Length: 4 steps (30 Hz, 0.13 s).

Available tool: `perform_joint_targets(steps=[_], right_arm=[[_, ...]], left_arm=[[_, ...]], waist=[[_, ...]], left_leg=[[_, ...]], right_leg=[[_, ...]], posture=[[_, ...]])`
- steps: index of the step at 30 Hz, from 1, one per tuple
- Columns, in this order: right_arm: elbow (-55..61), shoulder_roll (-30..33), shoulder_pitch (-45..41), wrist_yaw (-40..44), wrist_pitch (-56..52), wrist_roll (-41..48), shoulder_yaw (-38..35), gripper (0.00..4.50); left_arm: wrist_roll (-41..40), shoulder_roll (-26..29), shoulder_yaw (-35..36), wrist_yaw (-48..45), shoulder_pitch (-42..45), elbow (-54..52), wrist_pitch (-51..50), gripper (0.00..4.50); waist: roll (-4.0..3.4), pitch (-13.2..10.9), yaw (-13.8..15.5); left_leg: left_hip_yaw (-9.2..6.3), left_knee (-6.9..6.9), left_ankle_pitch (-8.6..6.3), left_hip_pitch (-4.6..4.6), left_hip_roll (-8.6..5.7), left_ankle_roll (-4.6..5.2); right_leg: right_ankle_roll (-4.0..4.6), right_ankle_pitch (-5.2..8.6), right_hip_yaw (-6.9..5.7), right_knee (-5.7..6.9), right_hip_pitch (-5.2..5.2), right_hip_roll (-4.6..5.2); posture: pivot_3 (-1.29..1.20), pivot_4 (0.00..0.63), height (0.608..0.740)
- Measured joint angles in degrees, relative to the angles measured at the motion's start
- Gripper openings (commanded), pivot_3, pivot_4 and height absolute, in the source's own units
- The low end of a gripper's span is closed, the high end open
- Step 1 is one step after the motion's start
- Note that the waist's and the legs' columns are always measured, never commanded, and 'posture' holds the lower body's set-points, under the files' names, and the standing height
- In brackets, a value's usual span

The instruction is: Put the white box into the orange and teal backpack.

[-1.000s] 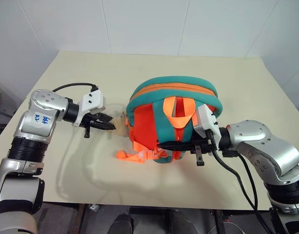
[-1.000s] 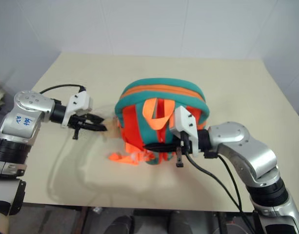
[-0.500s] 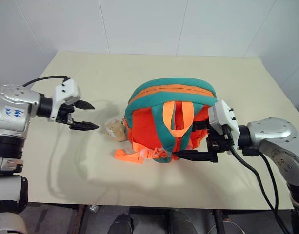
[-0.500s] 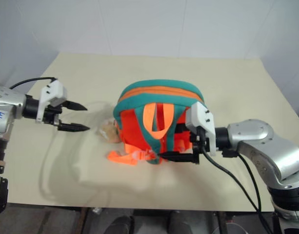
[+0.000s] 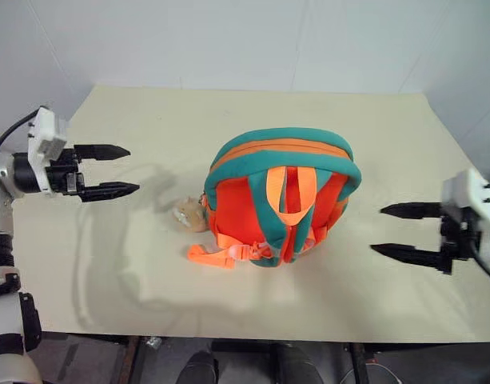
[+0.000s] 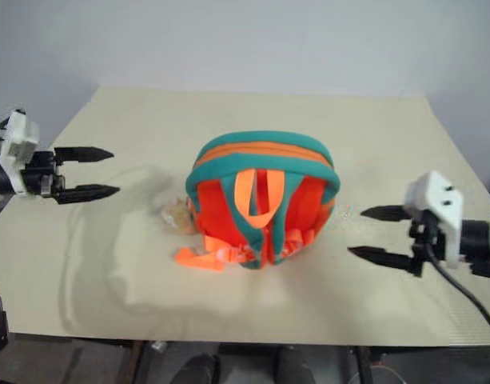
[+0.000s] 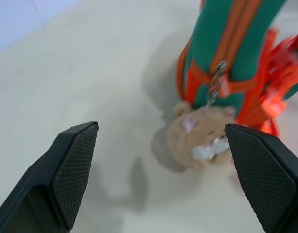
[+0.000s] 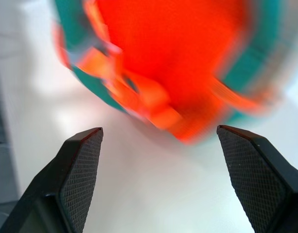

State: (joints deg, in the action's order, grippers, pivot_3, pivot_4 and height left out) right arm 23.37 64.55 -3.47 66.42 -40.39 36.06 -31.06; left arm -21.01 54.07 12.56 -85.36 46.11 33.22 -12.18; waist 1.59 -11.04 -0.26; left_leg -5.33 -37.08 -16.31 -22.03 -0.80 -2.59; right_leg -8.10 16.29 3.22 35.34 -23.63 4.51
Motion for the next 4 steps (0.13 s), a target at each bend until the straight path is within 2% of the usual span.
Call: perform_joint_targets(steps=[4], right_arm=[[-2.1,-2.5,1.3,-1.2,2.4,-0.9,-4.8,4.46]], left_arm=[[-5.8,-0.6,2.6,-0.7,-1.7,1.4,1.4,4.45]], waist=[[0.0,0.0,0.0]], left_leg=[[0.0,0.01,0.0,0.1,0.04,0.0]], right_leg=[[0.01,-0.01,0.03,0.04,0.04,0.0]], posture=[[0.0,0.15,0.74]])
